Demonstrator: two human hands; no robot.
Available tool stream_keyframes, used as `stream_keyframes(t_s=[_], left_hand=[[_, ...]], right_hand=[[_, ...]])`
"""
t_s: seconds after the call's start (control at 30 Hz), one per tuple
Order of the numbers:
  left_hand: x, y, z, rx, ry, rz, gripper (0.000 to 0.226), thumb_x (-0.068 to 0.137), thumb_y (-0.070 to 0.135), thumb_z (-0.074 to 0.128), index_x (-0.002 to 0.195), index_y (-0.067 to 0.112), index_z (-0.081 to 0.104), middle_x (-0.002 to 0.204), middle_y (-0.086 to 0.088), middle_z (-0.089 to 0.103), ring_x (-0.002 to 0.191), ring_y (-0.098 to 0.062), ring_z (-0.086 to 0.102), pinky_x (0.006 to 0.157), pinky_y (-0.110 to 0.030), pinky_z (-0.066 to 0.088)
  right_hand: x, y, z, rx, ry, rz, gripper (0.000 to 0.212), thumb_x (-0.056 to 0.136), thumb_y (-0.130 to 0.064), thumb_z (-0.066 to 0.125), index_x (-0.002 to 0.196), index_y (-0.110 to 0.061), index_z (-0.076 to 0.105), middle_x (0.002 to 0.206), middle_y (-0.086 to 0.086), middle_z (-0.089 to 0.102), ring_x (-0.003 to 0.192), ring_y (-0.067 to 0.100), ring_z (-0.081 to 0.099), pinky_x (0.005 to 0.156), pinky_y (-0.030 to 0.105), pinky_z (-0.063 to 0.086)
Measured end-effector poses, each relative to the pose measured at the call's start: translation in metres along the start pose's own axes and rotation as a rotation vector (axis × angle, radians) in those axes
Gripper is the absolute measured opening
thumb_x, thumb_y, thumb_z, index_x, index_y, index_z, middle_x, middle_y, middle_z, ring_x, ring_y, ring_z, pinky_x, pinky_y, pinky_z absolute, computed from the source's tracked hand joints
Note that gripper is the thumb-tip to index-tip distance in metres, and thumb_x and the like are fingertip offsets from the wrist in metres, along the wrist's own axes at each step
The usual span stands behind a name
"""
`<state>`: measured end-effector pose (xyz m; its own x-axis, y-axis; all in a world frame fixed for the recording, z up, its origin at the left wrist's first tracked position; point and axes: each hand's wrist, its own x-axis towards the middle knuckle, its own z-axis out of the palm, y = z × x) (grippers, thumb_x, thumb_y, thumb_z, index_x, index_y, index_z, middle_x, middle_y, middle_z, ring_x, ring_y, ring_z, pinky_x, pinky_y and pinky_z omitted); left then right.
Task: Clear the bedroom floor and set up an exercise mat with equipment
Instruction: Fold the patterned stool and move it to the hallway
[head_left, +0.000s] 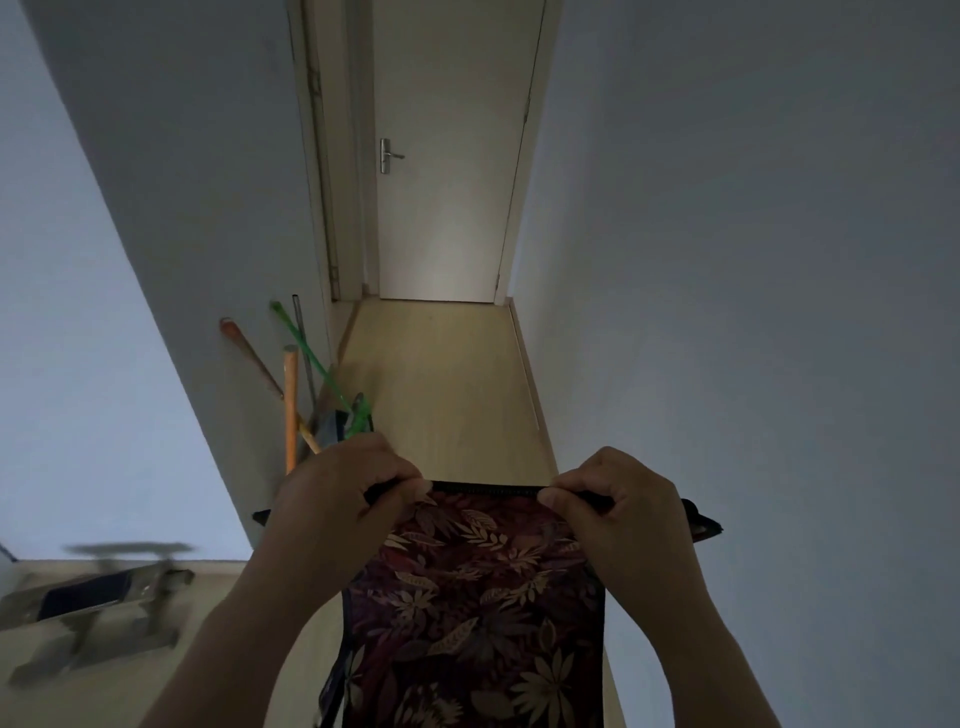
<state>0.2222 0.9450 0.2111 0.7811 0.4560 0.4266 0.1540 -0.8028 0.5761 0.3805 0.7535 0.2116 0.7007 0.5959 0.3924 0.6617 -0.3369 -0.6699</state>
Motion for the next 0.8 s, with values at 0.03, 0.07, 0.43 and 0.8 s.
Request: stream_keyframes(t_s=[0.03, 0.07, 0.43, 0.8], left_hand=[[0.018, -0.007, 0.002, -0.003, -0.013, 0.007, 0.006, 0.082, 0.024, 0.071, 0.077, 0.024, 0.074, 0.068, 0.017, 0.055, 0.073, -0.003, 0.057, 0.061, -0.013, 0.043], [0.036, -0.015, 0.004, 0.002, -0.025, 0.02, 0.006, 0.083, 0.026, 0.07, 0.078, 0.025, 0.073, 0.068, 0.017, 0.055, 0.073, -0.002, 0.057, 0.058, -0.013, 0.042], [0.203, -0.076, 0.059, 0.014, -0.073, 0.05, 0.01, 0.084, 0.029, 0.068, 0.075, 0.026, 0.072, 0.069, 0.015, 0.056, 0.074, -0.005, 0.057, 0.058, -0.016, 0.043], [0.377, -0.112, 0.118, 0.061, -0.062, 0.029, 0.012, 0.083, 0.024, 0.07, 0.071, 0.028, 0.068, 0.067, 0.02, 0.051, 0.072, -0.001, 0.055, 0.062, -0.009, 0.04]], right_hand=[[0.016, 0.002, 0.004, -0.008, 0.004, 0.008, 0.007, 0.076, -0.024, 0.078, 0.07, -0.024, 0.075, 0.068, -0.014, 0.061, 0.07, 0.006, 0.062, 0.066, 0.033, 0.054], [0.032, 0.006, 0.008, -0.009, 0.016, 0.016, 0.007, 0.077, -0.024, 0.078, 0.07, -0.024, 0.075, 0.068, -0.014, 0.062, 0.07, 0.006, 0.062, 0.067, 0.033, 0.055], [0.188, 0.076, 0.045, -0.01, 0.034, 0.036, 0.008, 0.077, -0.024, 0.078, 0.071, -0.027, 0.074, 0.068, -0.015, 0.062, 0.07, 0.005, 0.062, 0.067, 0.032, 0.055], [0.377, 0.158, 0.064, 0.044, 0.015, -0.006, 0.005, 0.077, -0.027, 0.077, 0.072, -0.027, 0.075, 0.068, -0.017, 0.061, 0.07, 0.004, 0.061, 0.068, 0.027, 0.053]])
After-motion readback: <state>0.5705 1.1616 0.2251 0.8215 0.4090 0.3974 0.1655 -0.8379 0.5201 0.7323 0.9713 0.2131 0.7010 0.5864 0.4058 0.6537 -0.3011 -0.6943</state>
